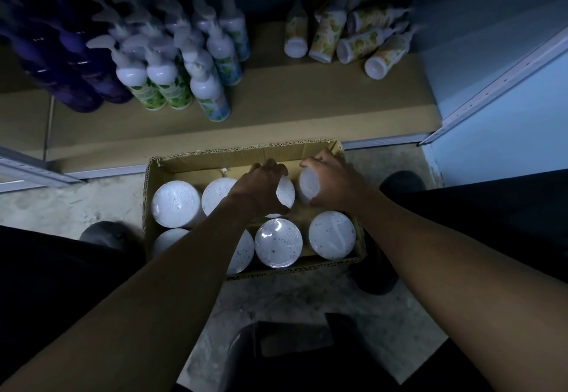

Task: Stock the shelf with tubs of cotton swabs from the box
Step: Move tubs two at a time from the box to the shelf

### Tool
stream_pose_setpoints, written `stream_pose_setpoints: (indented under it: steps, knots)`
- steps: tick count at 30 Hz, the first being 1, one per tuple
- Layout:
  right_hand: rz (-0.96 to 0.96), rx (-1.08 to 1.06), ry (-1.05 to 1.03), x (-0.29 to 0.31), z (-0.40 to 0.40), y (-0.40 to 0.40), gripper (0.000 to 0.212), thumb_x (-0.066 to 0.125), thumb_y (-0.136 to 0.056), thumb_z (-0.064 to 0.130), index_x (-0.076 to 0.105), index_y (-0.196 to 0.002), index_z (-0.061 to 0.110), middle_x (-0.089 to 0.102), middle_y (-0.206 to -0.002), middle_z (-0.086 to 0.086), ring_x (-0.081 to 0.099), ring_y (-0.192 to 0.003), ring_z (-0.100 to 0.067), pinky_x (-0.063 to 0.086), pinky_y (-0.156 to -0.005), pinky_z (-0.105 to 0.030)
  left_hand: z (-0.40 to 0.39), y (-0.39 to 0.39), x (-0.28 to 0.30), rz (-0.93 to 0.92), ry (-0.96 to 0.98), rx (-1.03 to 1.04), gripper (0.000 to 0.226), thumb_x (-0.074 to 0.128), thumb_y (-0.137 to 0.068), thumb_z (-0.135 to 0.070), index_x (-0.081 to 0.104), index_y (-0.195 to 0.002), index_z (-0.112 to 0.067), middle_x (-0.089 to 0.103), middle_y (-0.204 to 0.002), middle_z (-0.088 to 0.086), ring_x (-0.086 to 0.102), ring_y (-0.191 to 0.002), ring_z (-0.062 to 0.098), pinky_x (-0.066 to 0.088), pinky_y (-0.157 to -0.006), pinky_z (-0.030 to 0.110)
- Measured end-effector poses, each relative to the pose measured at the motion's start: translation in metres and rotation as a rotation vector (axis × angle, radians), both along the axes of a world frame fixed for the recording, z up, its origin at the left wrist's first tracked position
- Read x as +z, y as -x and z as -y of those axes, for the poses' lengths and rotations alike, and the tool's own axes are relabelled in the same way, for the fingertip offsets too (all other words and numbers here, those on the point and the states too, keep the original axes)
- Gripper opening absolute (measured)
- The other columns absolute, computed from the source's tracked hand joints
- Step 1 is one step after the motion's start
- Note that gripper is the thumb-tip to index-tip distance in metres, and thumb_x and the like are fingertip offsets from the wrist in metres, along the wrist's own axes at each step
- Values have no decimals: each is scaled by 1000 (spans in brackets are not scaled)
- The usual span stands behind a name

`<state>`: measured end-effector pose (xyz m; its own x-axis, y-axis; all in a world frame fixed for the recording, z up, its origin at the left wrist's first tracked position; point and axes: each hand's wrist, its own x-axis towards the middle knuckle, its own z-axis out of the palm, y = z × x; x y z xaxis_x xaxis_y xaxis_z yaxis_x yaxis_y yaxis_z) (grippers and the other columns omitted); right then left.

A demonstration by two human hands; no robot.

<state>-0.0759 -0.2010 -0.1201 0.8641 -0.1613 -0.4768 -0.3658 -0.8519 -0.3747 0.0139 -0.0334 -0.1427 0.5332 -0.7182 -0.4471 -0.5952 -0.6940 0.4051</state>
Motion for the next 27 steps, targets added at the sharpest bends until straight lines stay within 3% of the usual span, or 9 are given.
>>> stream_pose_setpoints:
  steps: [7, 13, 23, 27]
  knots:
    - [-35, 19, 34, 5, 0, -3, 86, 83, -69, 33, 44, -144, 26, 38, -140, -3, 47, -127, -28, 48, -98, -50, 3, -1, 4, -5, -11, -3, 86, 85, -61, -43, 48, -134, -18, 46, -133, 4, 46, -120, 29, 47, -95, 44]
    - [-56, 10, 42, 21, 1, -7, 92, 87, -64, 36, 44, -144, 30, 38, -142, 0, 47, -128, -26, 49, -99, -46, 3, -5, 20, 21, -12, -14, 83, 83, -59, -45, 50, -131, -18, 51, -127, 6, 52, -115, 29, 46, -94, 33]
    - [8, 101, 103, 91, -9, -9, 91, 88, -65, 39, 47, -145, 27, 44, -139, -7, 49, -126, -30, 49, -97, -41, -8, -9, 85, 112, 3, -83, 81, 81, -57, -52, 53, -127, -22, 52, -121, 6, 53, -109, 28, 50, -88, 39]
    - [51, 147, 131, 127, -17, -9, 94, 89, -65, 43, 45, -147, 28, 45, -140, -9, 49, -128, -31, 48, -93, -37, -14, -15, 123, 173, -35, -132, 81, 80, -60, -56, 52, -129, -24, 51, -124, 5, 53, -110, 27, 47, -87, 33]
